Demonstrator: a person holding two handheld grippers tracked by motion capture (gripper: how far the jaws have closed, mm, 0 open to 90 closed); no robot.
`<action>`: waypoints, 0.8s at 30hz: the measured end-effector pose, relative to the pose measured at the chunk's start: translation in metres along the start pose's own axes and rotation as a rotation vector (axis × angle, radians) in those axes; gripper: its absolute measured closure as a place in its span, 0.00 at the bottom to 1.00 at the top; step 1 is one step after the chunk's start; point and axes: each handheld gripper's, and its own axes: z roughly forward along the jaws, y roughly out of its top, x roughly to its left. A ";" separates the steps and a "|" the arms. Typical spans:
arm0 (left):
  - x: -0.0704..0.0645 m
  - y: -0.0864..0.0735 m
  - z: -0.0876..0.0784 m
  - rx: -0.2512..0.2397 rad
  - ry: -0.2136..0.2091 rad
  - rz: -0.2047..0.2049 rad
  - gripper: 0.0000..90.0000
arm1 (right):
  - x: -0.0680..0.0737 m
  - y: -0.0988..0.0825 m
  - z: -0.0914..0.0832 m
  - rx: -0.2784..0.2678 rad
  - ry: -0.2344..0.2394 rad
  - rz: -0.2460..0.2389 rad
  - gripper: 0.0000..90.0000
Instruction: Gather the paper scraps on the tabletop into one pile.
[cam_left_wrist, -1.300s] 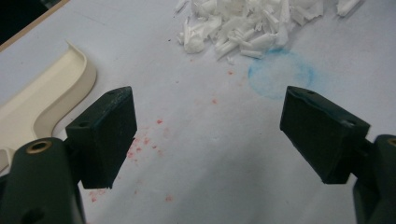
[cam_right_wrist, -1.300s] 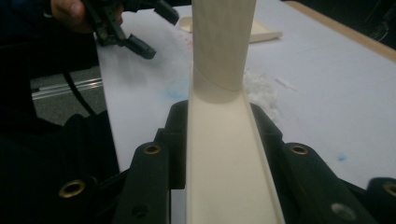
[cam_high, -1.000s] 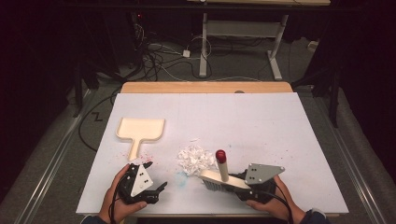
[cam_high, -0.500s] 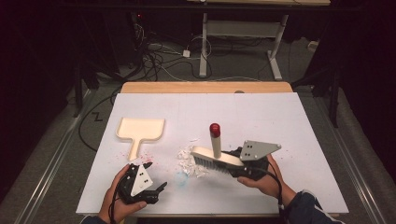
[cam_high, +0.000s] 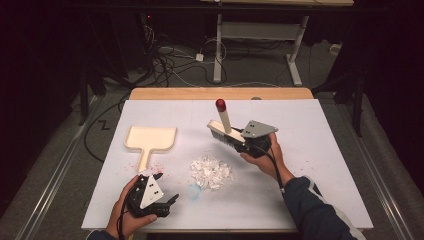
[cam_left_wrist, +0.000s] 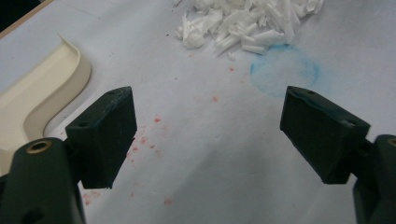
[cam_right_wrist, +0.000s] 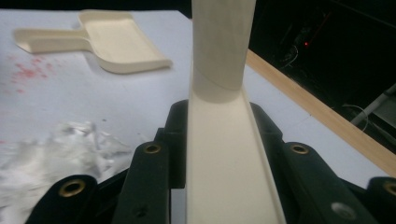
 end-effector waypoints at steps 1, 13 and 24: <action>0.000 0.000 0.000 0.000 -0.001 -0.002 0.19 | 0.001 -0.002 0.007 0.012 -0.003 -0.009 0.75; -0.001 -0.003 0.001 0.008 -0.015 -0.005 0.19 | 0.018 -0.011 0.021 -0.028 0.260 -0.020 0.75; -0.003 -0.001 0.004 0.023 -0.020 0.010 0.19 | 0.026 -0.015 -0.014 -0.045 0.333 -0.081 0.75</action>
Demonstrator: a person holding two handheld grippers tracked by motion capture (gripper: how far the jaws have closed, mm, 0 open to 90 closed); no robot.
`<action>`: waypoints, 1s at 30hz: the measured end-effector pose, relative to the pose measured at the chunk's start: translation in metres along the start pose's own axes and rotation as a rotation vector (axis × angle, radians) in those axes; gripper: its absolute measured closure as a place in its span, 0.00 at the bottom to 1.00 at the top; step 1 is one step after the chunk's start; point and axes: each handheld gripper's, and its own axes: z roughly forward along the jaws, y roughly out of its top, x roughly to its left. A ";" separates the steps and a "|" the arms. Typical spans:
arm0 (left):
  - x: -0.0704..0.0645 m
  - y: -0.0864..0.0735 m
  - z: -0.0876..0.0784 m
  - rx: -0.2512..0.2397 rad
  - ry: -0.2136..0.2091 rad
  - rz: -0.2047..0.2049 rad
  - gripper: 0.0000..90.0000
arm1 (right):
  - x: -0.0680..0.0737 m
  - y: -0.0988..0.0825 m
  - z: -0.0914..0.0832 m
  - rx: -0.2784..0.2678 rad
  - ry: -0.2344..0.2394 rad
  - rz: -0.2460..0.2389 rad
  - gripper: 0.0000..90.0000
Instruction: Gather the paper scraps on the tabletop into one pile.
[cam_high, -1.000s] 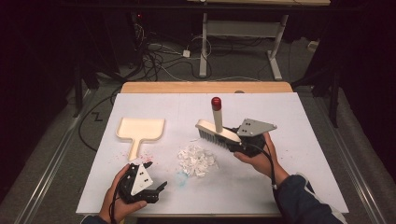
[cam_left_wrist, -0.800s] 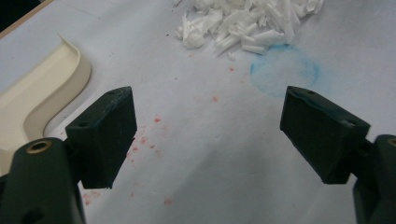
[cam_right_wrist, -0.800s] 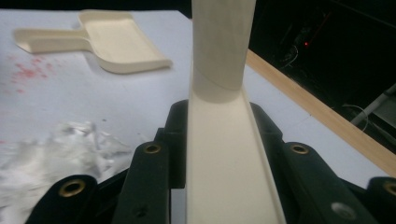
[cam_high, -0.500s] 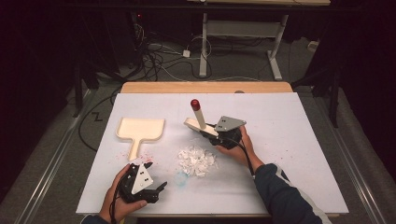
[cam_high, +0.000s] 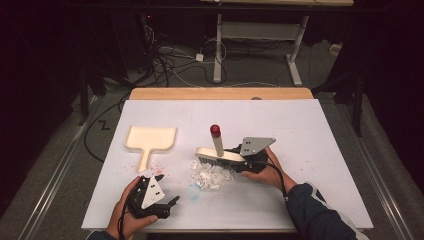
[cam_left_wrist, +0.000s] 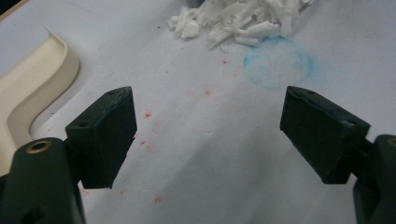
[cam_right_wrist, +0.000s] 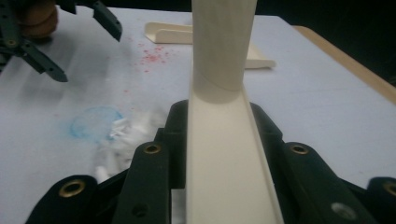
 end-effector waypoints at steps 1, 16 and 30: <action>0.000 0.000 0.001 0.001 -0.001 -0.001 0.19 | 0.001 0.001 -0.001 0.009 -0.033 -0.004 0.75; -0.001 0.000 -0.002 0.000 0.008 0.007 0.19 | 0.006 0.000 -0.064 0.034 -0.212 0.125 0.75; -0.002 0.002 -0.002 -0.002 0.003 0.019 0.20 | 0.036 -0.023 -0.104 0.092 -0.160 0.219 0.75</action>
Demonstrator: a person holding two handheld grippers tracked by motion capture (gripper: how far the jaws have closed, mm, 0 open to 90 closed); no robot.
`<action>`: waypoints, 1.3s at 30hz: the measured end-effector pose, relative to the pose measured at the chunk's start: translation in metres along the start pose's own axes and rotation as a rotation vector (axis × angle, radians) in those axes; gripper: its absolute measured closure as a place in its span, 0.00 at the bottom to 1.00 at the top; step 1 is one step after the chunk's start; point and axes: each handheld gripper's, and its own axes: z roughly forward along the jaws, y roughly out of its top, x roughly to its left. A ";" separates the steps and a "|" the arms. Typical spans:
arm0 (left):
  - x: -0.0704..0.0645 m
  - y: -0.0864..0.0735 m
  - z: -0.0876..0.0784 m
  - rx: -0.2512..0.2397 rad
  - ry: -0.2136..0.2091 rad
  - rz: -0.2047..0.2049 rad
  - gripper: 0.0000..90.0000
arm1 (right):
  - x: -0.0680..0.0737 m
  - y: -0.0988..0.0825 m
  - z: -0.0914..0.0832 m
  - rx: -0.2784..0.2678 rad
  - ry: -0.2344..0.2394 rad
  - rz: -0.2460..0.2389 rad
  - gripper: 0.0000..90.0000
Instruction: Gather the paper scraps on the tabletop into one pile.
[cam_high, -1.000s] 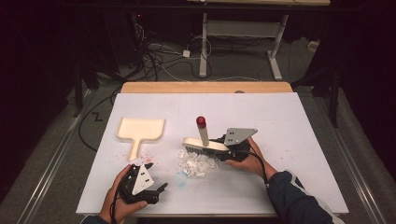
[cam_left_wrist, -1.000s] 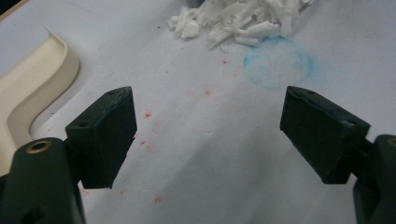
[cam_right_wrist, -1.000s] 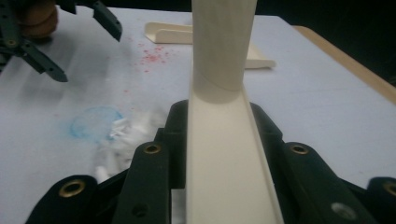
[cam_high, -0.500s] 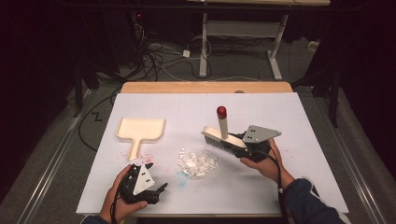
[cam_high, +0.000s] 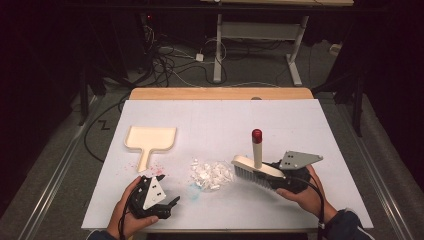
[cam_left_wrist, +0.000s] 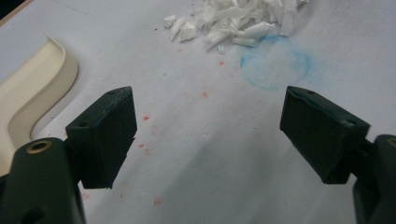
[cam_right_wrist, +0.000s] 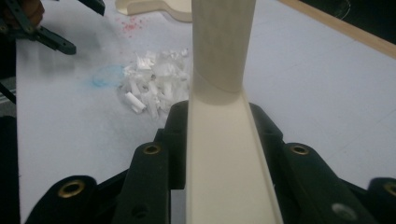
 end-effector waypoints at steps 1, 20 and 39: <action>0.000 0.000 0.000 0.000 0.000 0.000 0.20 | 0.001 0.000 -0.004 -0.010 -0.005 0.005 0.75; 0.000 0.001 0.000 0.002 -0.001 0.005 0.20 | 0.014 -0.009 0.015 0.033 -0.128 0.069 0.75; -0.001 0.001 -0.001 0.001 0.000 0.011 0.20 | 0.023 0.012 -0.002 -0.092 -0.123 0.071 0.75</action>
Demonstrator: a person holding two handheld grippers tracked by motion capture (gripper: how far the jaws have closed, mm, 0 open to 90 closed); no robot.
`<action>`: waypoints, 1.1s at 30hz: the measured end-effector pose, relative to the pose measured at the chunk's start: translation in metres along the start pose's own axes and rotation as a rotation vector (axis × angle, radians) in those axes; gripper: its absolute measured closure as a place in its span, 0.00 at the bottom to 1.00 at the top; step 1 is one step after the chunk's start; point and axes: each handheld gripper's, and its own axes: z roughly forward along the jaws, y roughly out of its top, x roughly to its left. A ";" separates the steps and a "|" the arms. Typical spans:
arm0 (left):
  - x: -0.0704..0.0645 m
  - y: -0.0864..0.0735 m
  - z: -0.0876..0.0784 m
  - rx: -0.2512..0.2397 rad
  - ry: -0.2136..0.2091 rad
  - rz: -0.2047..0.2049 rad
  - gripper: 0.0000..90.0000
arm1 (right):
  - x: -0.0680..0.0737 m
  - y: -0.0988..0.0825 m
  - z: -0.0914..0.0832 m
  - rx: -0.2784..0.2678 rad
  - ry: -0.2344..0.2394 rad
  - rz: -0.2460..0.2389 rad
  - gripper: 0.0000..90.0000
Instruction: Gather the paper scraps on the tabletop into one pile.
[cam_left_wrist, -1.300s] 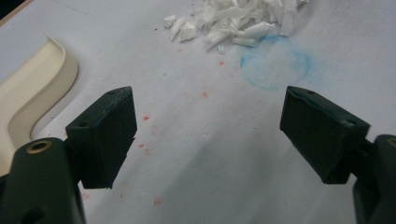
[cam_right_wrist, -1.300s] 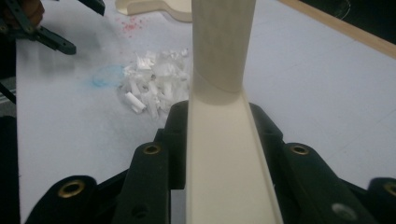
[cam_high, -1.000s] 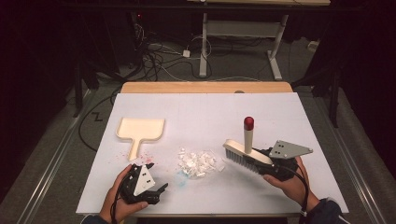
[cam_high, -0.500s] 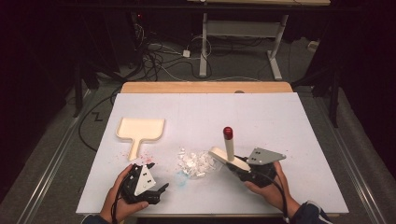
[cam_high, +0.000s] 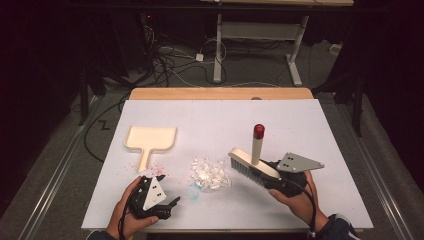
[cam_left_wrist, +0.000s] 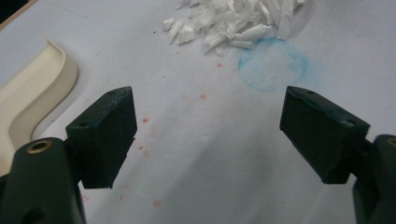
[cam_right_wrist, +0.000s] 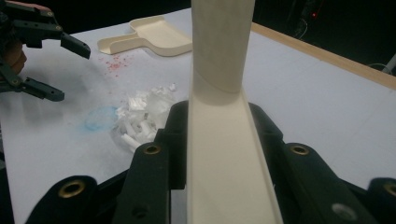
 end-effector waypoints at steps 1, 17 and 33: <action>0.000 0.000 0.000 0.000 -0.001 0.000 0.20 | -0.003 -0.001 -0.005 0.006 0.005 -0.004 0.75; 0.003 -0.003 -0.006 -0.006 0.027 -0.026 0.20 | -0.020 -0.030 -0.062 0.109 0.100 -0.019 0.75; 0.002 -0.001 0.004 0.068 0.063 -0.039 0.20 | -0.059 -0.037 -0.059 0.281 0.126 -0.018 0.72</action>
